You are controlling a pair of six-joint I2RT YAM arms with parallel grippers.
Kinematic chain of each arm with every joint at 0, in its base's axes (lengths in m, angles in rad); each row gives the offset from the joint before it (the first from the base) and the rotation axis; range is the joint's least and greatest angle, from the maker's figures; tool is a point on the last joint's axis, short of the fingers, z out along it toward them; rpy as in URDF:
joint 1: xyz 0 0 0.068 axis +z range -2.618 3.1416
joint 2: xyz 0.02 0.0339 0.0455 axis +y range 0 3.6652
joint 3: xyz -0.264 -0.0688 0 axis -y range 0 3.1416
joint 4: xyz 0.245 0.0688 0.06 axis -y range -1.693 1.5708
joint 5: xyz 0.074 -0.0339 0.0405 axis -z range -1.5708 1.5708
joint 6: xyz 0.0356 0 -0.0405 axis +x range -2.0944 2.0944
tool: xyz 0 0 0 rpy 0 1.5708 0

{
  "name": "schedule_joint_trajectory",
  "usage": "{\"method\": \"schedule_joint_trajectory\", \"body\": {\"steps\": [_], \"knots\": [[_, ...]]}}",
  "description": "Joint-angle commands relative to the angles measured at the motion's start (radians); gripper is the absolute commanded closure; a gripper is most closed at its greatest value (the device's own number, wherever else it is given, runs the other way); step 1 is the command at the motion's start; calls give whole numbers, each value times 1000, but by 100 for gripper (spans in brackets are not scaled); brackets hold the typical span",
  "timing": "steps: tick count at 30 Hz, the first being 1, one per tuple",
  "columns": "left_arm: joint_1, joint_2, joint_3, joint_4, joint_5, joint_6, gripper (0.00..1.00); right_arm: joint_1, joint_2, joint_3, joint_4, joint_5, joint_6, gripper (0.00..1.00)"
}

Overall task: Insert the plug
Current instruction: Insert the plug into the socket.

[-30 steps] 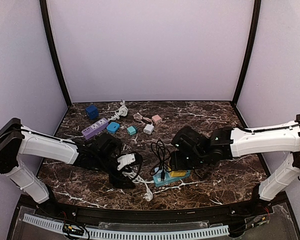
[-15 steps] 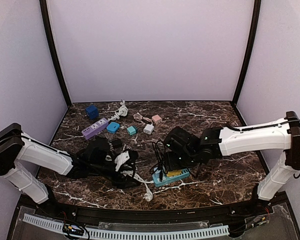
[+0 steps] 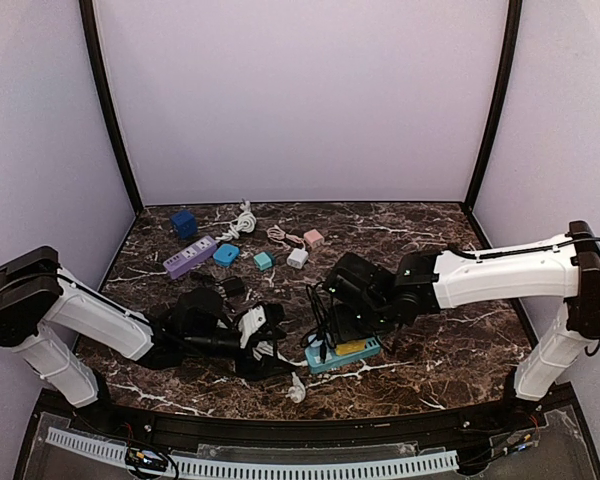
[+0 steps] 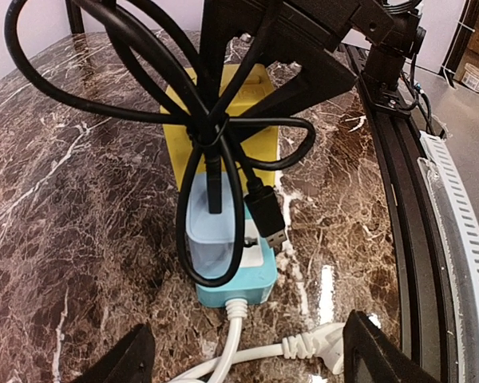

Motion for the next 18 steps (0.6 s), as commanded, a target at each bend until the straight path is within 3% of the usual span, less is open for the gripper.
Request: {"method": "schedule_joint_trajectory", "body": {"steps": [1,18], "knots": [[-7,23,-12,46,-37,-18,27,16,20,18,-1,-11,3,100],[-31,96,-9,128,-52,-24,29,33,48,79,-175,60,12,100]]}}
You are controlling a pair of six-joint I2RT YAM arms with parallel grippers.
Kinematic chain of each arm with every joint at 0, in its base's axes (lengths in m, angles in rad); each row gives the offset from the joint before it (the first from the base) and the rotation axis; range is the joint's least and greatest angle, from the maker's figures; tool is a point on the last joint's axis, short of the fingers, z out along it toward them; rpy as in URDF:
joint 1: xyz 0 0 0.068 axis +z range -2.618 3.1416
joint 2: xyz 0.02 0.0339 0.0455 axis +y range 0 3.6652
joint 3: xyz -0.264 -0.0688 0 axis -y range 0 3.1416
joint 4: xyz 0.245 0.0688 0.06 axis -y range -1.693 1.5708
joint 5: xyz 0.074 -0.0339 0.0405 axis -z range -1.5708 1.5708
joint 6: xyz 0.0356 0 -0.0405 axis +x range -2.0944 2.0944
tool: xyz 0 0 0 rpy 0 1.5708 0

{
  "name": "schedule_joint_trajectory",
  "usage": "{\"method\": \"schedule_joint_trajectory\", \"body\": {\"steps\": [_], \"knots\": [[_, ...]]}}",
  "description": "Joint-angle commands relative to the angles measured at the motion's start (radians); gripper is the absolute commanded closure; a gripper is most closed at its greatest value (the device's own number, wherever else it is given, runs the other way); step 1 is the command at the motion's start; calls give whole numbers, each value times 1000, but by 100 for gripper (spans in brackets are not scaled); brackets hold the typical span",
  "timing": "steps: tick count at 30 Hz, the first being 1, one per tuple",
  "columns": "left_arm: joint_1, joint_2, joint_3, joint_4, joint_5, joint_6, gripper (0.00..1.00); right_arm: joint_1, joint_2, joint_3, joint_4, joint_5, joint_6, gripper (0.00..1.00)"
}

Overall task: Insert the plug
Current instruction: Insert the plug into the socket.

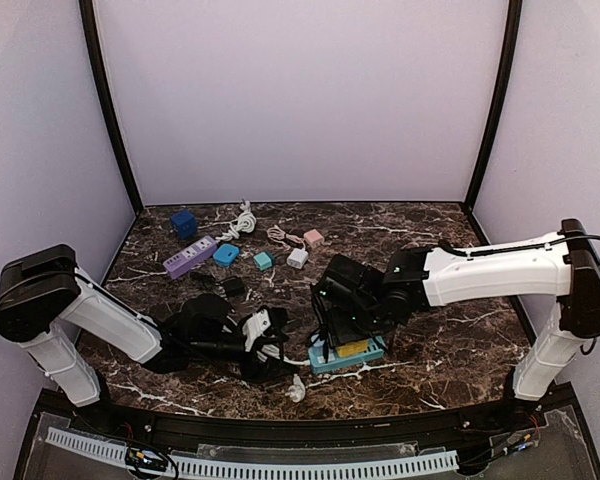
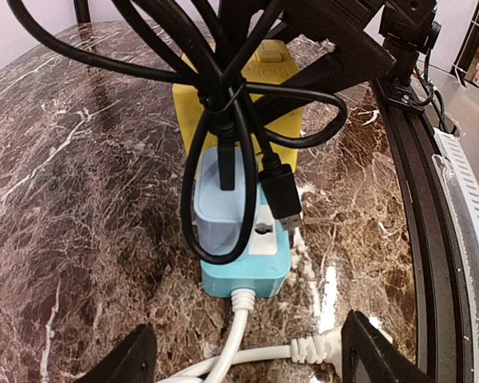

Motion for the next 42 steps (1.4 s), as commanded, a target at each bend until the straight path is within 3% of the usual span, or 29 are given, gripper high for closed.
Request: {"method": "schedule_joint_trajectory", "body": {"steps": [1,5,10,15,24,33,39,42], "knots": [[-15,12,-7,50,-11,4,29,17,-4,-16,-48,29,25,100],[-22,25,-7,65,-7,7,29,25,18,-83,15,20,81,100],[-24,34,-6,81,-13,25,29,102,110,-51,-106,73,187,100],[-31,39,-10,88,-7,30,30,131,170,-53,-120,-5,169,100],[-51,41,-8,96,-12,40,30,125,85,-243,-25,-38,246,100],[-54,54,24,93,-14,70,30,127,89,-139,-86,-19,186,99],[-53,57,28,88,-12,67,30,127,84,-66,-120,7,151,77],[-54,58,32,92,-12,72,30,127,67,-58,-121,27,153,72]]}}
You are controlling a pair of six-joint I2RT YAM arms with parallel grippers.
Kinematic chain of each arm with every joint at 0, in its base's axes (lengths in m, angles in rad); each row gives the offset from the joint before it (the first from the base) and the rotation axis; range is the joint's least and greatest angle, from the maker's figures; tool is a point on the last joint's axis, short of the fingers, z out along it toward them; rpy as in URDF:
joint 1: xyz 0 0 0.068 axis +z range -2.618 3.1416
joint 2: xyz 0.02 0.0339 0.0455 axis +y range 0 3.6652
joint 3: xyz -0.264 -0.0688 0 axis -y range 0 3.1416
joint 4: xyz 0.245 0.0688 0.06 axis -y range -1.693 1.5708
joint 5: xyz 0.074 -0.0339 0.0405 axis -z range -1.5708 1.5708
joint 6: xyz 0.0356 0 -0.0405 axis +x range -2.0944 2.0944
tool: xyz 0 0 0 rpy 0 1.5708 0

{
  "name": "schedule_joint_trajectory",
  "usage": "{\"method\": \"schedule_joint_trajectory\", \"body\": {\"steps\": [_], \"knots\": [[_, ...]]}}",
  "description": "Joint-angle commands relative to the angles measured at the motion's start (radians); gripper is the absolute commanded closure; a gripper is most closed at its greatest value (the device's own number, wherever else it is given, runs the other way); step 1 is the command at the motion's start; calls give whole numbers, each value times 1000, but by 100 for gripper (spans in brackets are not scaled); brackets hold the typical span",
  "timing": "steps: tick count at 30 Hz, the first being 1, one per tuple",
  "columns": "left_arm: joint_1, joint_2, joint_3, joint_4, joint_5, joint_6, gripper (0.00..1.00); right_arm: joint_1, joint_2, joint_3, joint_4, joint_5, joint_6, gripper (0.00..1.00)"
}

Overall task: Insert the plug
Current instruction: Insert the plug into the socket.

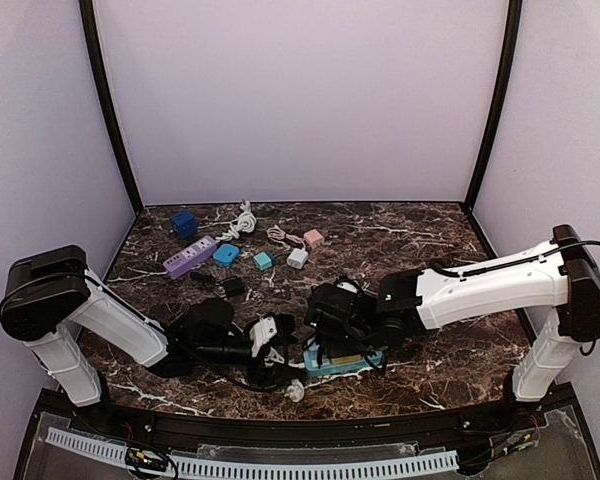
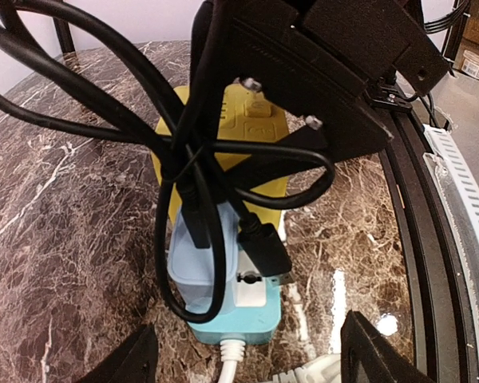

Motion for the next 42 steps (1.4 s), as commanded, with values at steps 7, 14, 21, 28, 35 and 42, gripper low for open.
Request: {"method": "schedule_joint_trajectory", "body": {"steps": [7,14,21,28,35,42], "knots": [[-11,13,18,1,2,14,30,12,0,-10,-148,-101,-35,49],[-16,13,18,-1,0,20,30,13,-40,6,-159,-79,-35,31],[-18,10,14,-4,-2,25,30,12,-83,-12,-159,-60,-19,16],[-19,9,12,-5,-2,30,30,15,-140,-3,-62,-102,-139,16],[-22,2,5,-7,-8,33,30,13,-213,-44,-40,-95,-95,20],[-26,1,3,-6,-10,31,30,9,-279,-86,-62,-54,-4,48]]}}
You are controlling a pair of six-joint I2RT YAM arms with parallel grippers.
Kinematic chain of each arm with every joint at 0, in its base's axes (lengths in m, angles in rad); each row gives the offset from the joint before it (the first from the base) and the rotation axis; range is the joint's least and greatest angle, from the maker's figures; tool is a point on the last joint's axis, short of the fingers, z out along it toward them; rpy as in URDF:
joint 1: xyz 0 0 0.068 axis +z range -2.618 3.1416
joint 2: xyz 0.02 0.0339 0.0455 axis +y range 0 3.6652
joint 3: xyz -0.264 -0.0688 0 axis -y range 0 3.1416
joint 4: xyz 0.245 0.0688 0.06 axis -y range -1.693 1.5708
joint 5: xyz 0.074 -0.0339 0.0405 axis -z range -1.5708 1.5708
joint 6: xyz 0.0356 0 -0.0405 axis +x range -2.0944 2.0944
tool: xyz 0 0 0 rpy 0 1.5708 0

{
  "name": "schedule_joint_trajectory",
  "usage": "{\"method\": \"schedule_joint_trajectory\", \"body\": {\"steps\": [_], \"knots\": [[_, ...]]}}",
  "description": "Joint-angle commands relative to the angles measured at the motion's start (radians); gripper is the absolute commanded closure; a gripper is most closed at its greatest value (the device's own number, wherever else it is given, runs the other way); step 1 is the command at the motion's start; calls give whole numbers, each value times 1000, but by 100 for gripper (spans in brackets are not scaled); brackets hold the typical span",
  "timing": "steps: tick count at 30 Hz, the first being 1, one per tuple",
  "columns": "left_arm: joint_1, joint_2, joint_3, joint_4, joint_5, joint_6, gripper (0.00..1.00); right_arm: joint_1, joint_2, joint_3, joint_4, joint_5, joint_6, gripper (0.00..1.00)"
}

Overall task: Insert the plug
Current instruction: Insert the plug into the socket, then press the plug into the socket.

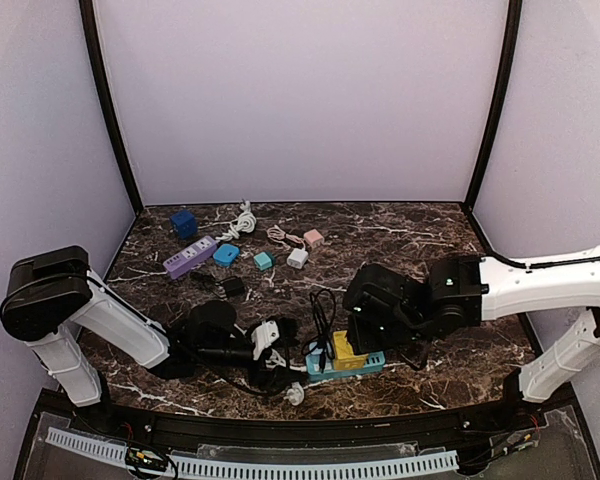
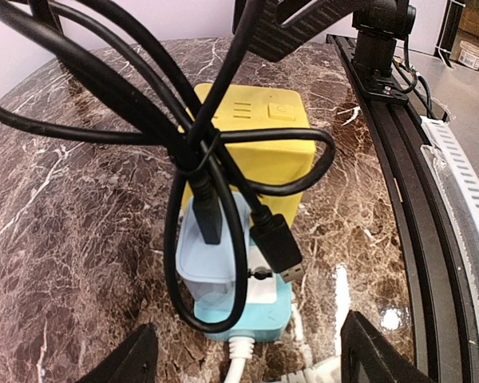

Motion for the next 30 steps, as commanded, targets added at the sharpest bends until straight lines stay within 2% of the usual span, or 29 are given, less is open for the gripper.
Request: {"method": "schedule_joint_trajectory", "body": {"steps": [1,4,6,15,19,24,30], "knots": [[-11,-9,-2,-5,-3,7,30,4,-18,-5,-17,30,45,49],[-14,-8,-1,-4,-4,8,30,-4,-2,19,-24,26,14,50],[-15,-7,-2,-5,-6,9,30,-14,11,43,-26,22,-19,55],[-18,-8,-2,-8,-12,10,30,-36,16,103,58,-16,-141,100],[-19,-12,-8,-7,-13,9,30,-49,20,53,97,-52,-127,100],[-21,-14,-12,-5,-14,1,30,-101,48,-155,318,-215,-105,100],[-25,-19,-17,-7,-25,2,30,-99,81,-208,255,-242,-33,100]]}}
